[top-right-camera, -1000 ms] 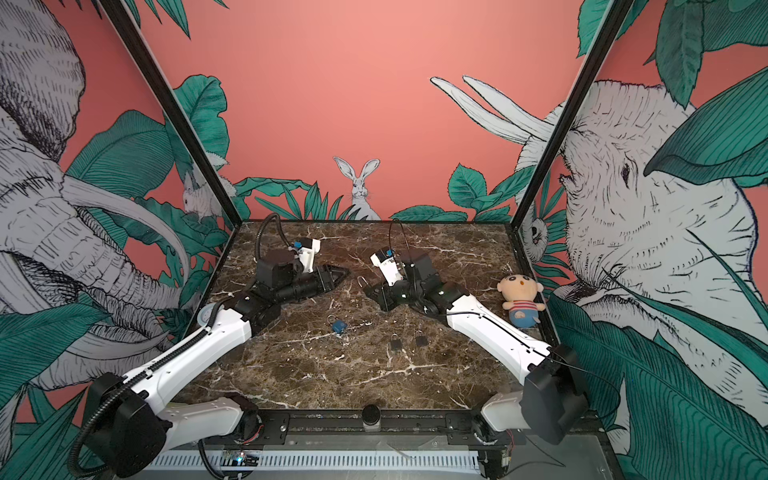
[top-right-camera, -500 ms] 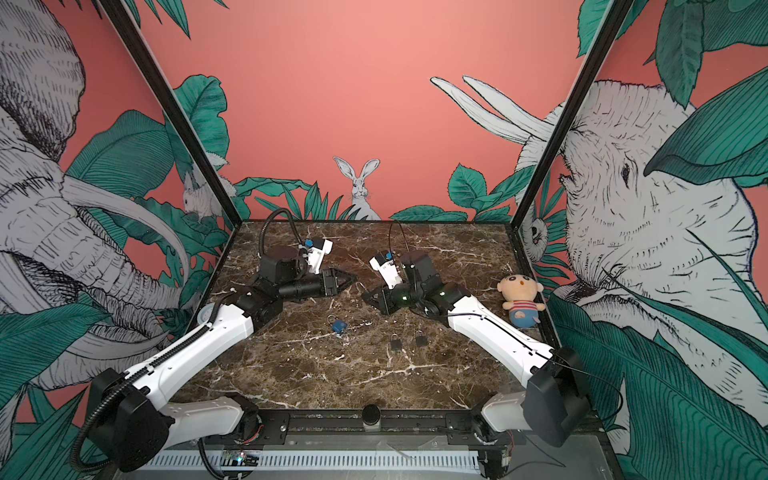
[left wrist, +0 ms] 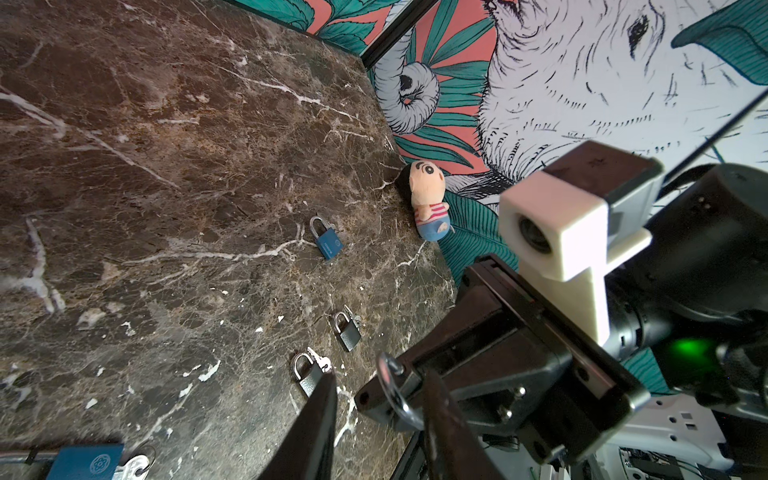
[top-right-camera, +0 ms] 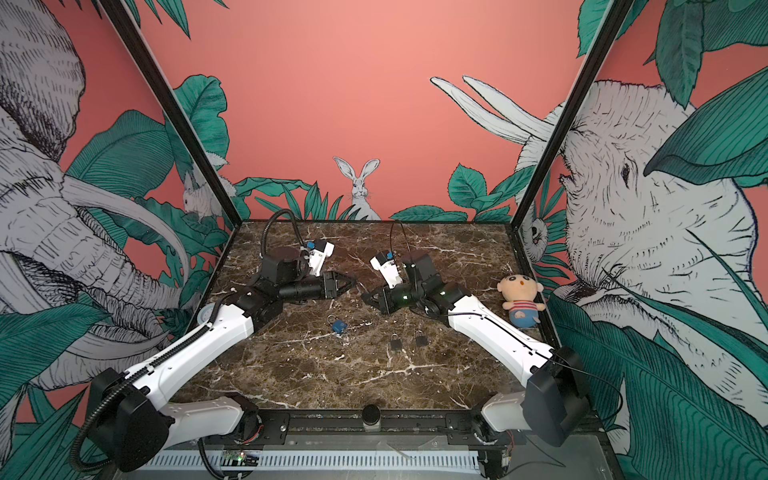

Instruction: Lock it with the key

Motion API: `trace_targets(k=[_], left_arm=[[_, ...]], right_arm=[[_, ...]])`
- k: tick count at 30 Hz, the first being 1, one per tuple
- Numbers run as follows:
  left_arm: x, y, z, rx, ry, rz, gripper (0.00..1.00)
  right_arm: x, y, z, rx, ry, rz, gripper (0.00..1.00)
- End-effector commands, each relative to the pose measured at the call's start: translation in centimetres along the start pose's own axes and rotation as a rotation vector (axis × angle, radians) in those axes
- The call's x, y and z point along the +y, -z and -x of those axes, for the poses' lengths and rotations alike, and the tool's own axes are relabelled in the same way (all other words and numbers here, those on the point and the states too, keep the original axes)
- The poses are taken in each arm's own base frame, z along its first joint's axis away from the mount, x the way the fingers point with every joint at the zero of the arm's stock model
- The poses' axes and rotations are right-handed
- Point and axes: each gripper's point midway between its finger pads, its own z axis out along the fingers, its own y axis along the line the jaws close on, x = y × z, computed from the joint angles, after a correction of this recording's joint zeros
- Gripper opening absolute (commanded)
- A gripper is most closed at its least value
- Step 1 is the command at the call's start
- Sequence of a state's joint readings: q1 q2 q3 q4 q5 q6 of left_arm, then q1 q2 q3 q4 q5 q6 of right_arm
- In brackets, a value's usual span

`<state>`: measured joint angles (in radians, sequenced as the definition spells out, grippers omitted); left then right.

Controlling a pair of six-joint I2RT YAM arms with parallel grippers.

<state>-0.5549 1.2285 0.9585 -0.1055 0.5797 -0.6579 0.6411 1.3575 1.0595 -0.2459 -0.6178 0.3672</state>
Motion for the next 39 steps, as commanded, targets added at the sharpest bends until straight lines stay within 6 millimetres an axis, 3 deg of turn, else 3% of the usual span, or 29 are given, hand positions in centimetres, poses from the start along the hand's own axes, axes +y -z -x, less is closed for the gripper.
trace_targets(k=[1,31,39], left_arm=[[0.6,-0.3,-0.7,0.019,-0.003,0.007,0.36],[1.6,-1.0,-1.6,0.043,0.009,0.021,0.35],[-0.1,0.4,-0.3,-0.028,-0.037,-0.011,0.38]], right_arm=[[1.6,1.0,2.6,-0.071,0.037,0.044,0.0],[2.2,1.6,3.2,-0.084,0.029,0.084,0.0],[2.1,2.0,2.2,-0.053,0.003,0.133,0.0]])
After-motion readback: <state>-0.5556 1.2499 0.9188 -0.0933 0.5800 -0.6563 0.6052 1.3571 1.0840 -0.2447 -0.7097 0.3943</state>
